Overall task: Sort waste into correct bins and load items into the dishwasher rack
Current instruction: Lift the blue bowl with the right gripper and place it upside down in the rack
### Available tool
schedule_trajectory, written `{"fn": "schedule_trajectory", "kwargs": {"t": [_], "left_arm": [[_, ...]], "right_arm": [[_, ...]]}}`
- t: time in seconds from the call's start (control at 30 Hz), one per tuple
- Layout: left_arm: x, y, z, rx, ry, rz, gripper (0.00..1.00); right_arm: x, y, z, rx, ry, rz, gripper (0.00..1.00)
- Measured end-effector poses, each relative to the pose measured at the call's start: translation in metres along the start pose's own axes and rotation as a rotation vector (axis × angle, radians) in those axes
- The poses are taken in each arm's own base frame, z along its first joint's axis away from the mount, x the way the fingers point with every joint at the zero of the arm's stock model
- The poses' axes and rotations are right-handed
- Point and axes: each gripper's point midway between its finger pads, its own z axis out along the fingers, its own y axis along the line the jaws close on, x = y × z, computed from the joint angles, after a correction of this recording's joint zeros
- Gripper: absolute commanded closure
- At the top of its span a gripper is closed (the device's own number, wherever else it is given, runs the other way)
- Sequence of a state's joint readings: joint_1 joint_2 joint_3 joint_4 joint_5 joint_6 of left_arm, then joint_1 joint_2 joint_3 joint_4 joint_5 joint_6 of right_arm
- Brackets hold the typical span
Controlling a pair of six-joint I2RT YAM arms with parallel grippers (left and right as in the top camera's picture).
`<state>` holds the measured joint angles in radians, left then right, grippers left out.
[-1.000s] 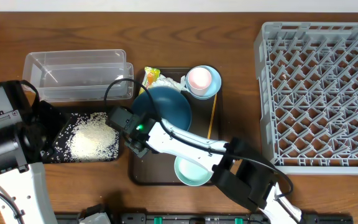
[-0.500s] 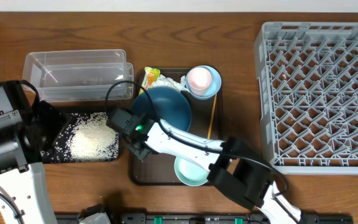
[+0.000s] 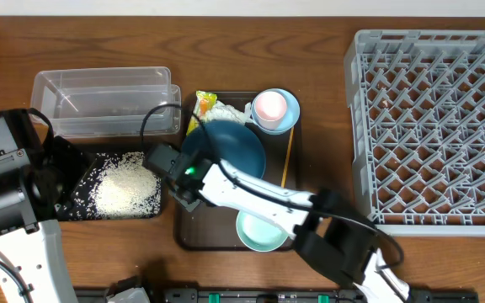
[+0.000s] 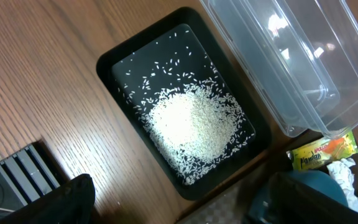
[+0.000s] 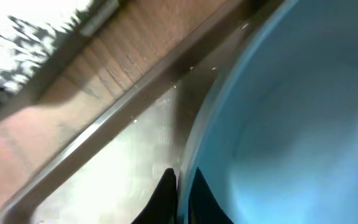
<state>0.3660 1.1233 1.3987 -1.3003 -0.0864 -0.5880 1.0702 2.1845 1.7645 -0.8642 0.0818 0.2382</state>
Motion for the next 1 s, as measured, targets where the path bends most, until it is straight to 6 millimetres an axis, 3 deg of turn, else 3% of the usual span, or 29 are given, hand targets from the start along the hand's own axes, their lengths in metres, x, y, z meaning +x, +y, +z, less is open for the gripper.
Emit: {"fn": "schedule_trajectory", "kwargs": {"t": [0.2,0.33,0.4,0.5,0.63,0.73,1.0], "left_arm": [[0.0,0.0,0.0,0.0,0.0,0.0,0.08],[0.0,0.0,0.0,0.0,0.0,0.0,0.08],[0.0,0.0,0.0,0.0,0.0,0.0,0.08],[0.0,0.0,0.0,0.0,0.0,0.0,0.08],[0.0,0.0,0.0,0.0,0.0,0.0,0.08],[0.0,0.0,0.0,0.0,0.0,0.0,0.08],[0.0,0.0,0.0,0.0,0.0,0.0,0.08]], "right_arm": [[-0.017,0.007,-0.049,-0.078,-0.089,0.038,0.99],[-0.034,-0.007,-0.103,-0.122,-0.2,0.086,0.99],[-0.044,-0.026,-0.14,-0.141,-0.279,0.127,0.99],[-0.052,-0.07,-0.195,-0.151,-0.399,0.208,0.99],[-0.041,-0.154,-0.249,-0.14,-0.5,0.35,0.99],[-0.021,-0.219,-0.268,-0.146,-0.532,0.457,0.99],[0.051,-0.361,-0.294,-0.257,-0.643,0.713,0.99]]}}
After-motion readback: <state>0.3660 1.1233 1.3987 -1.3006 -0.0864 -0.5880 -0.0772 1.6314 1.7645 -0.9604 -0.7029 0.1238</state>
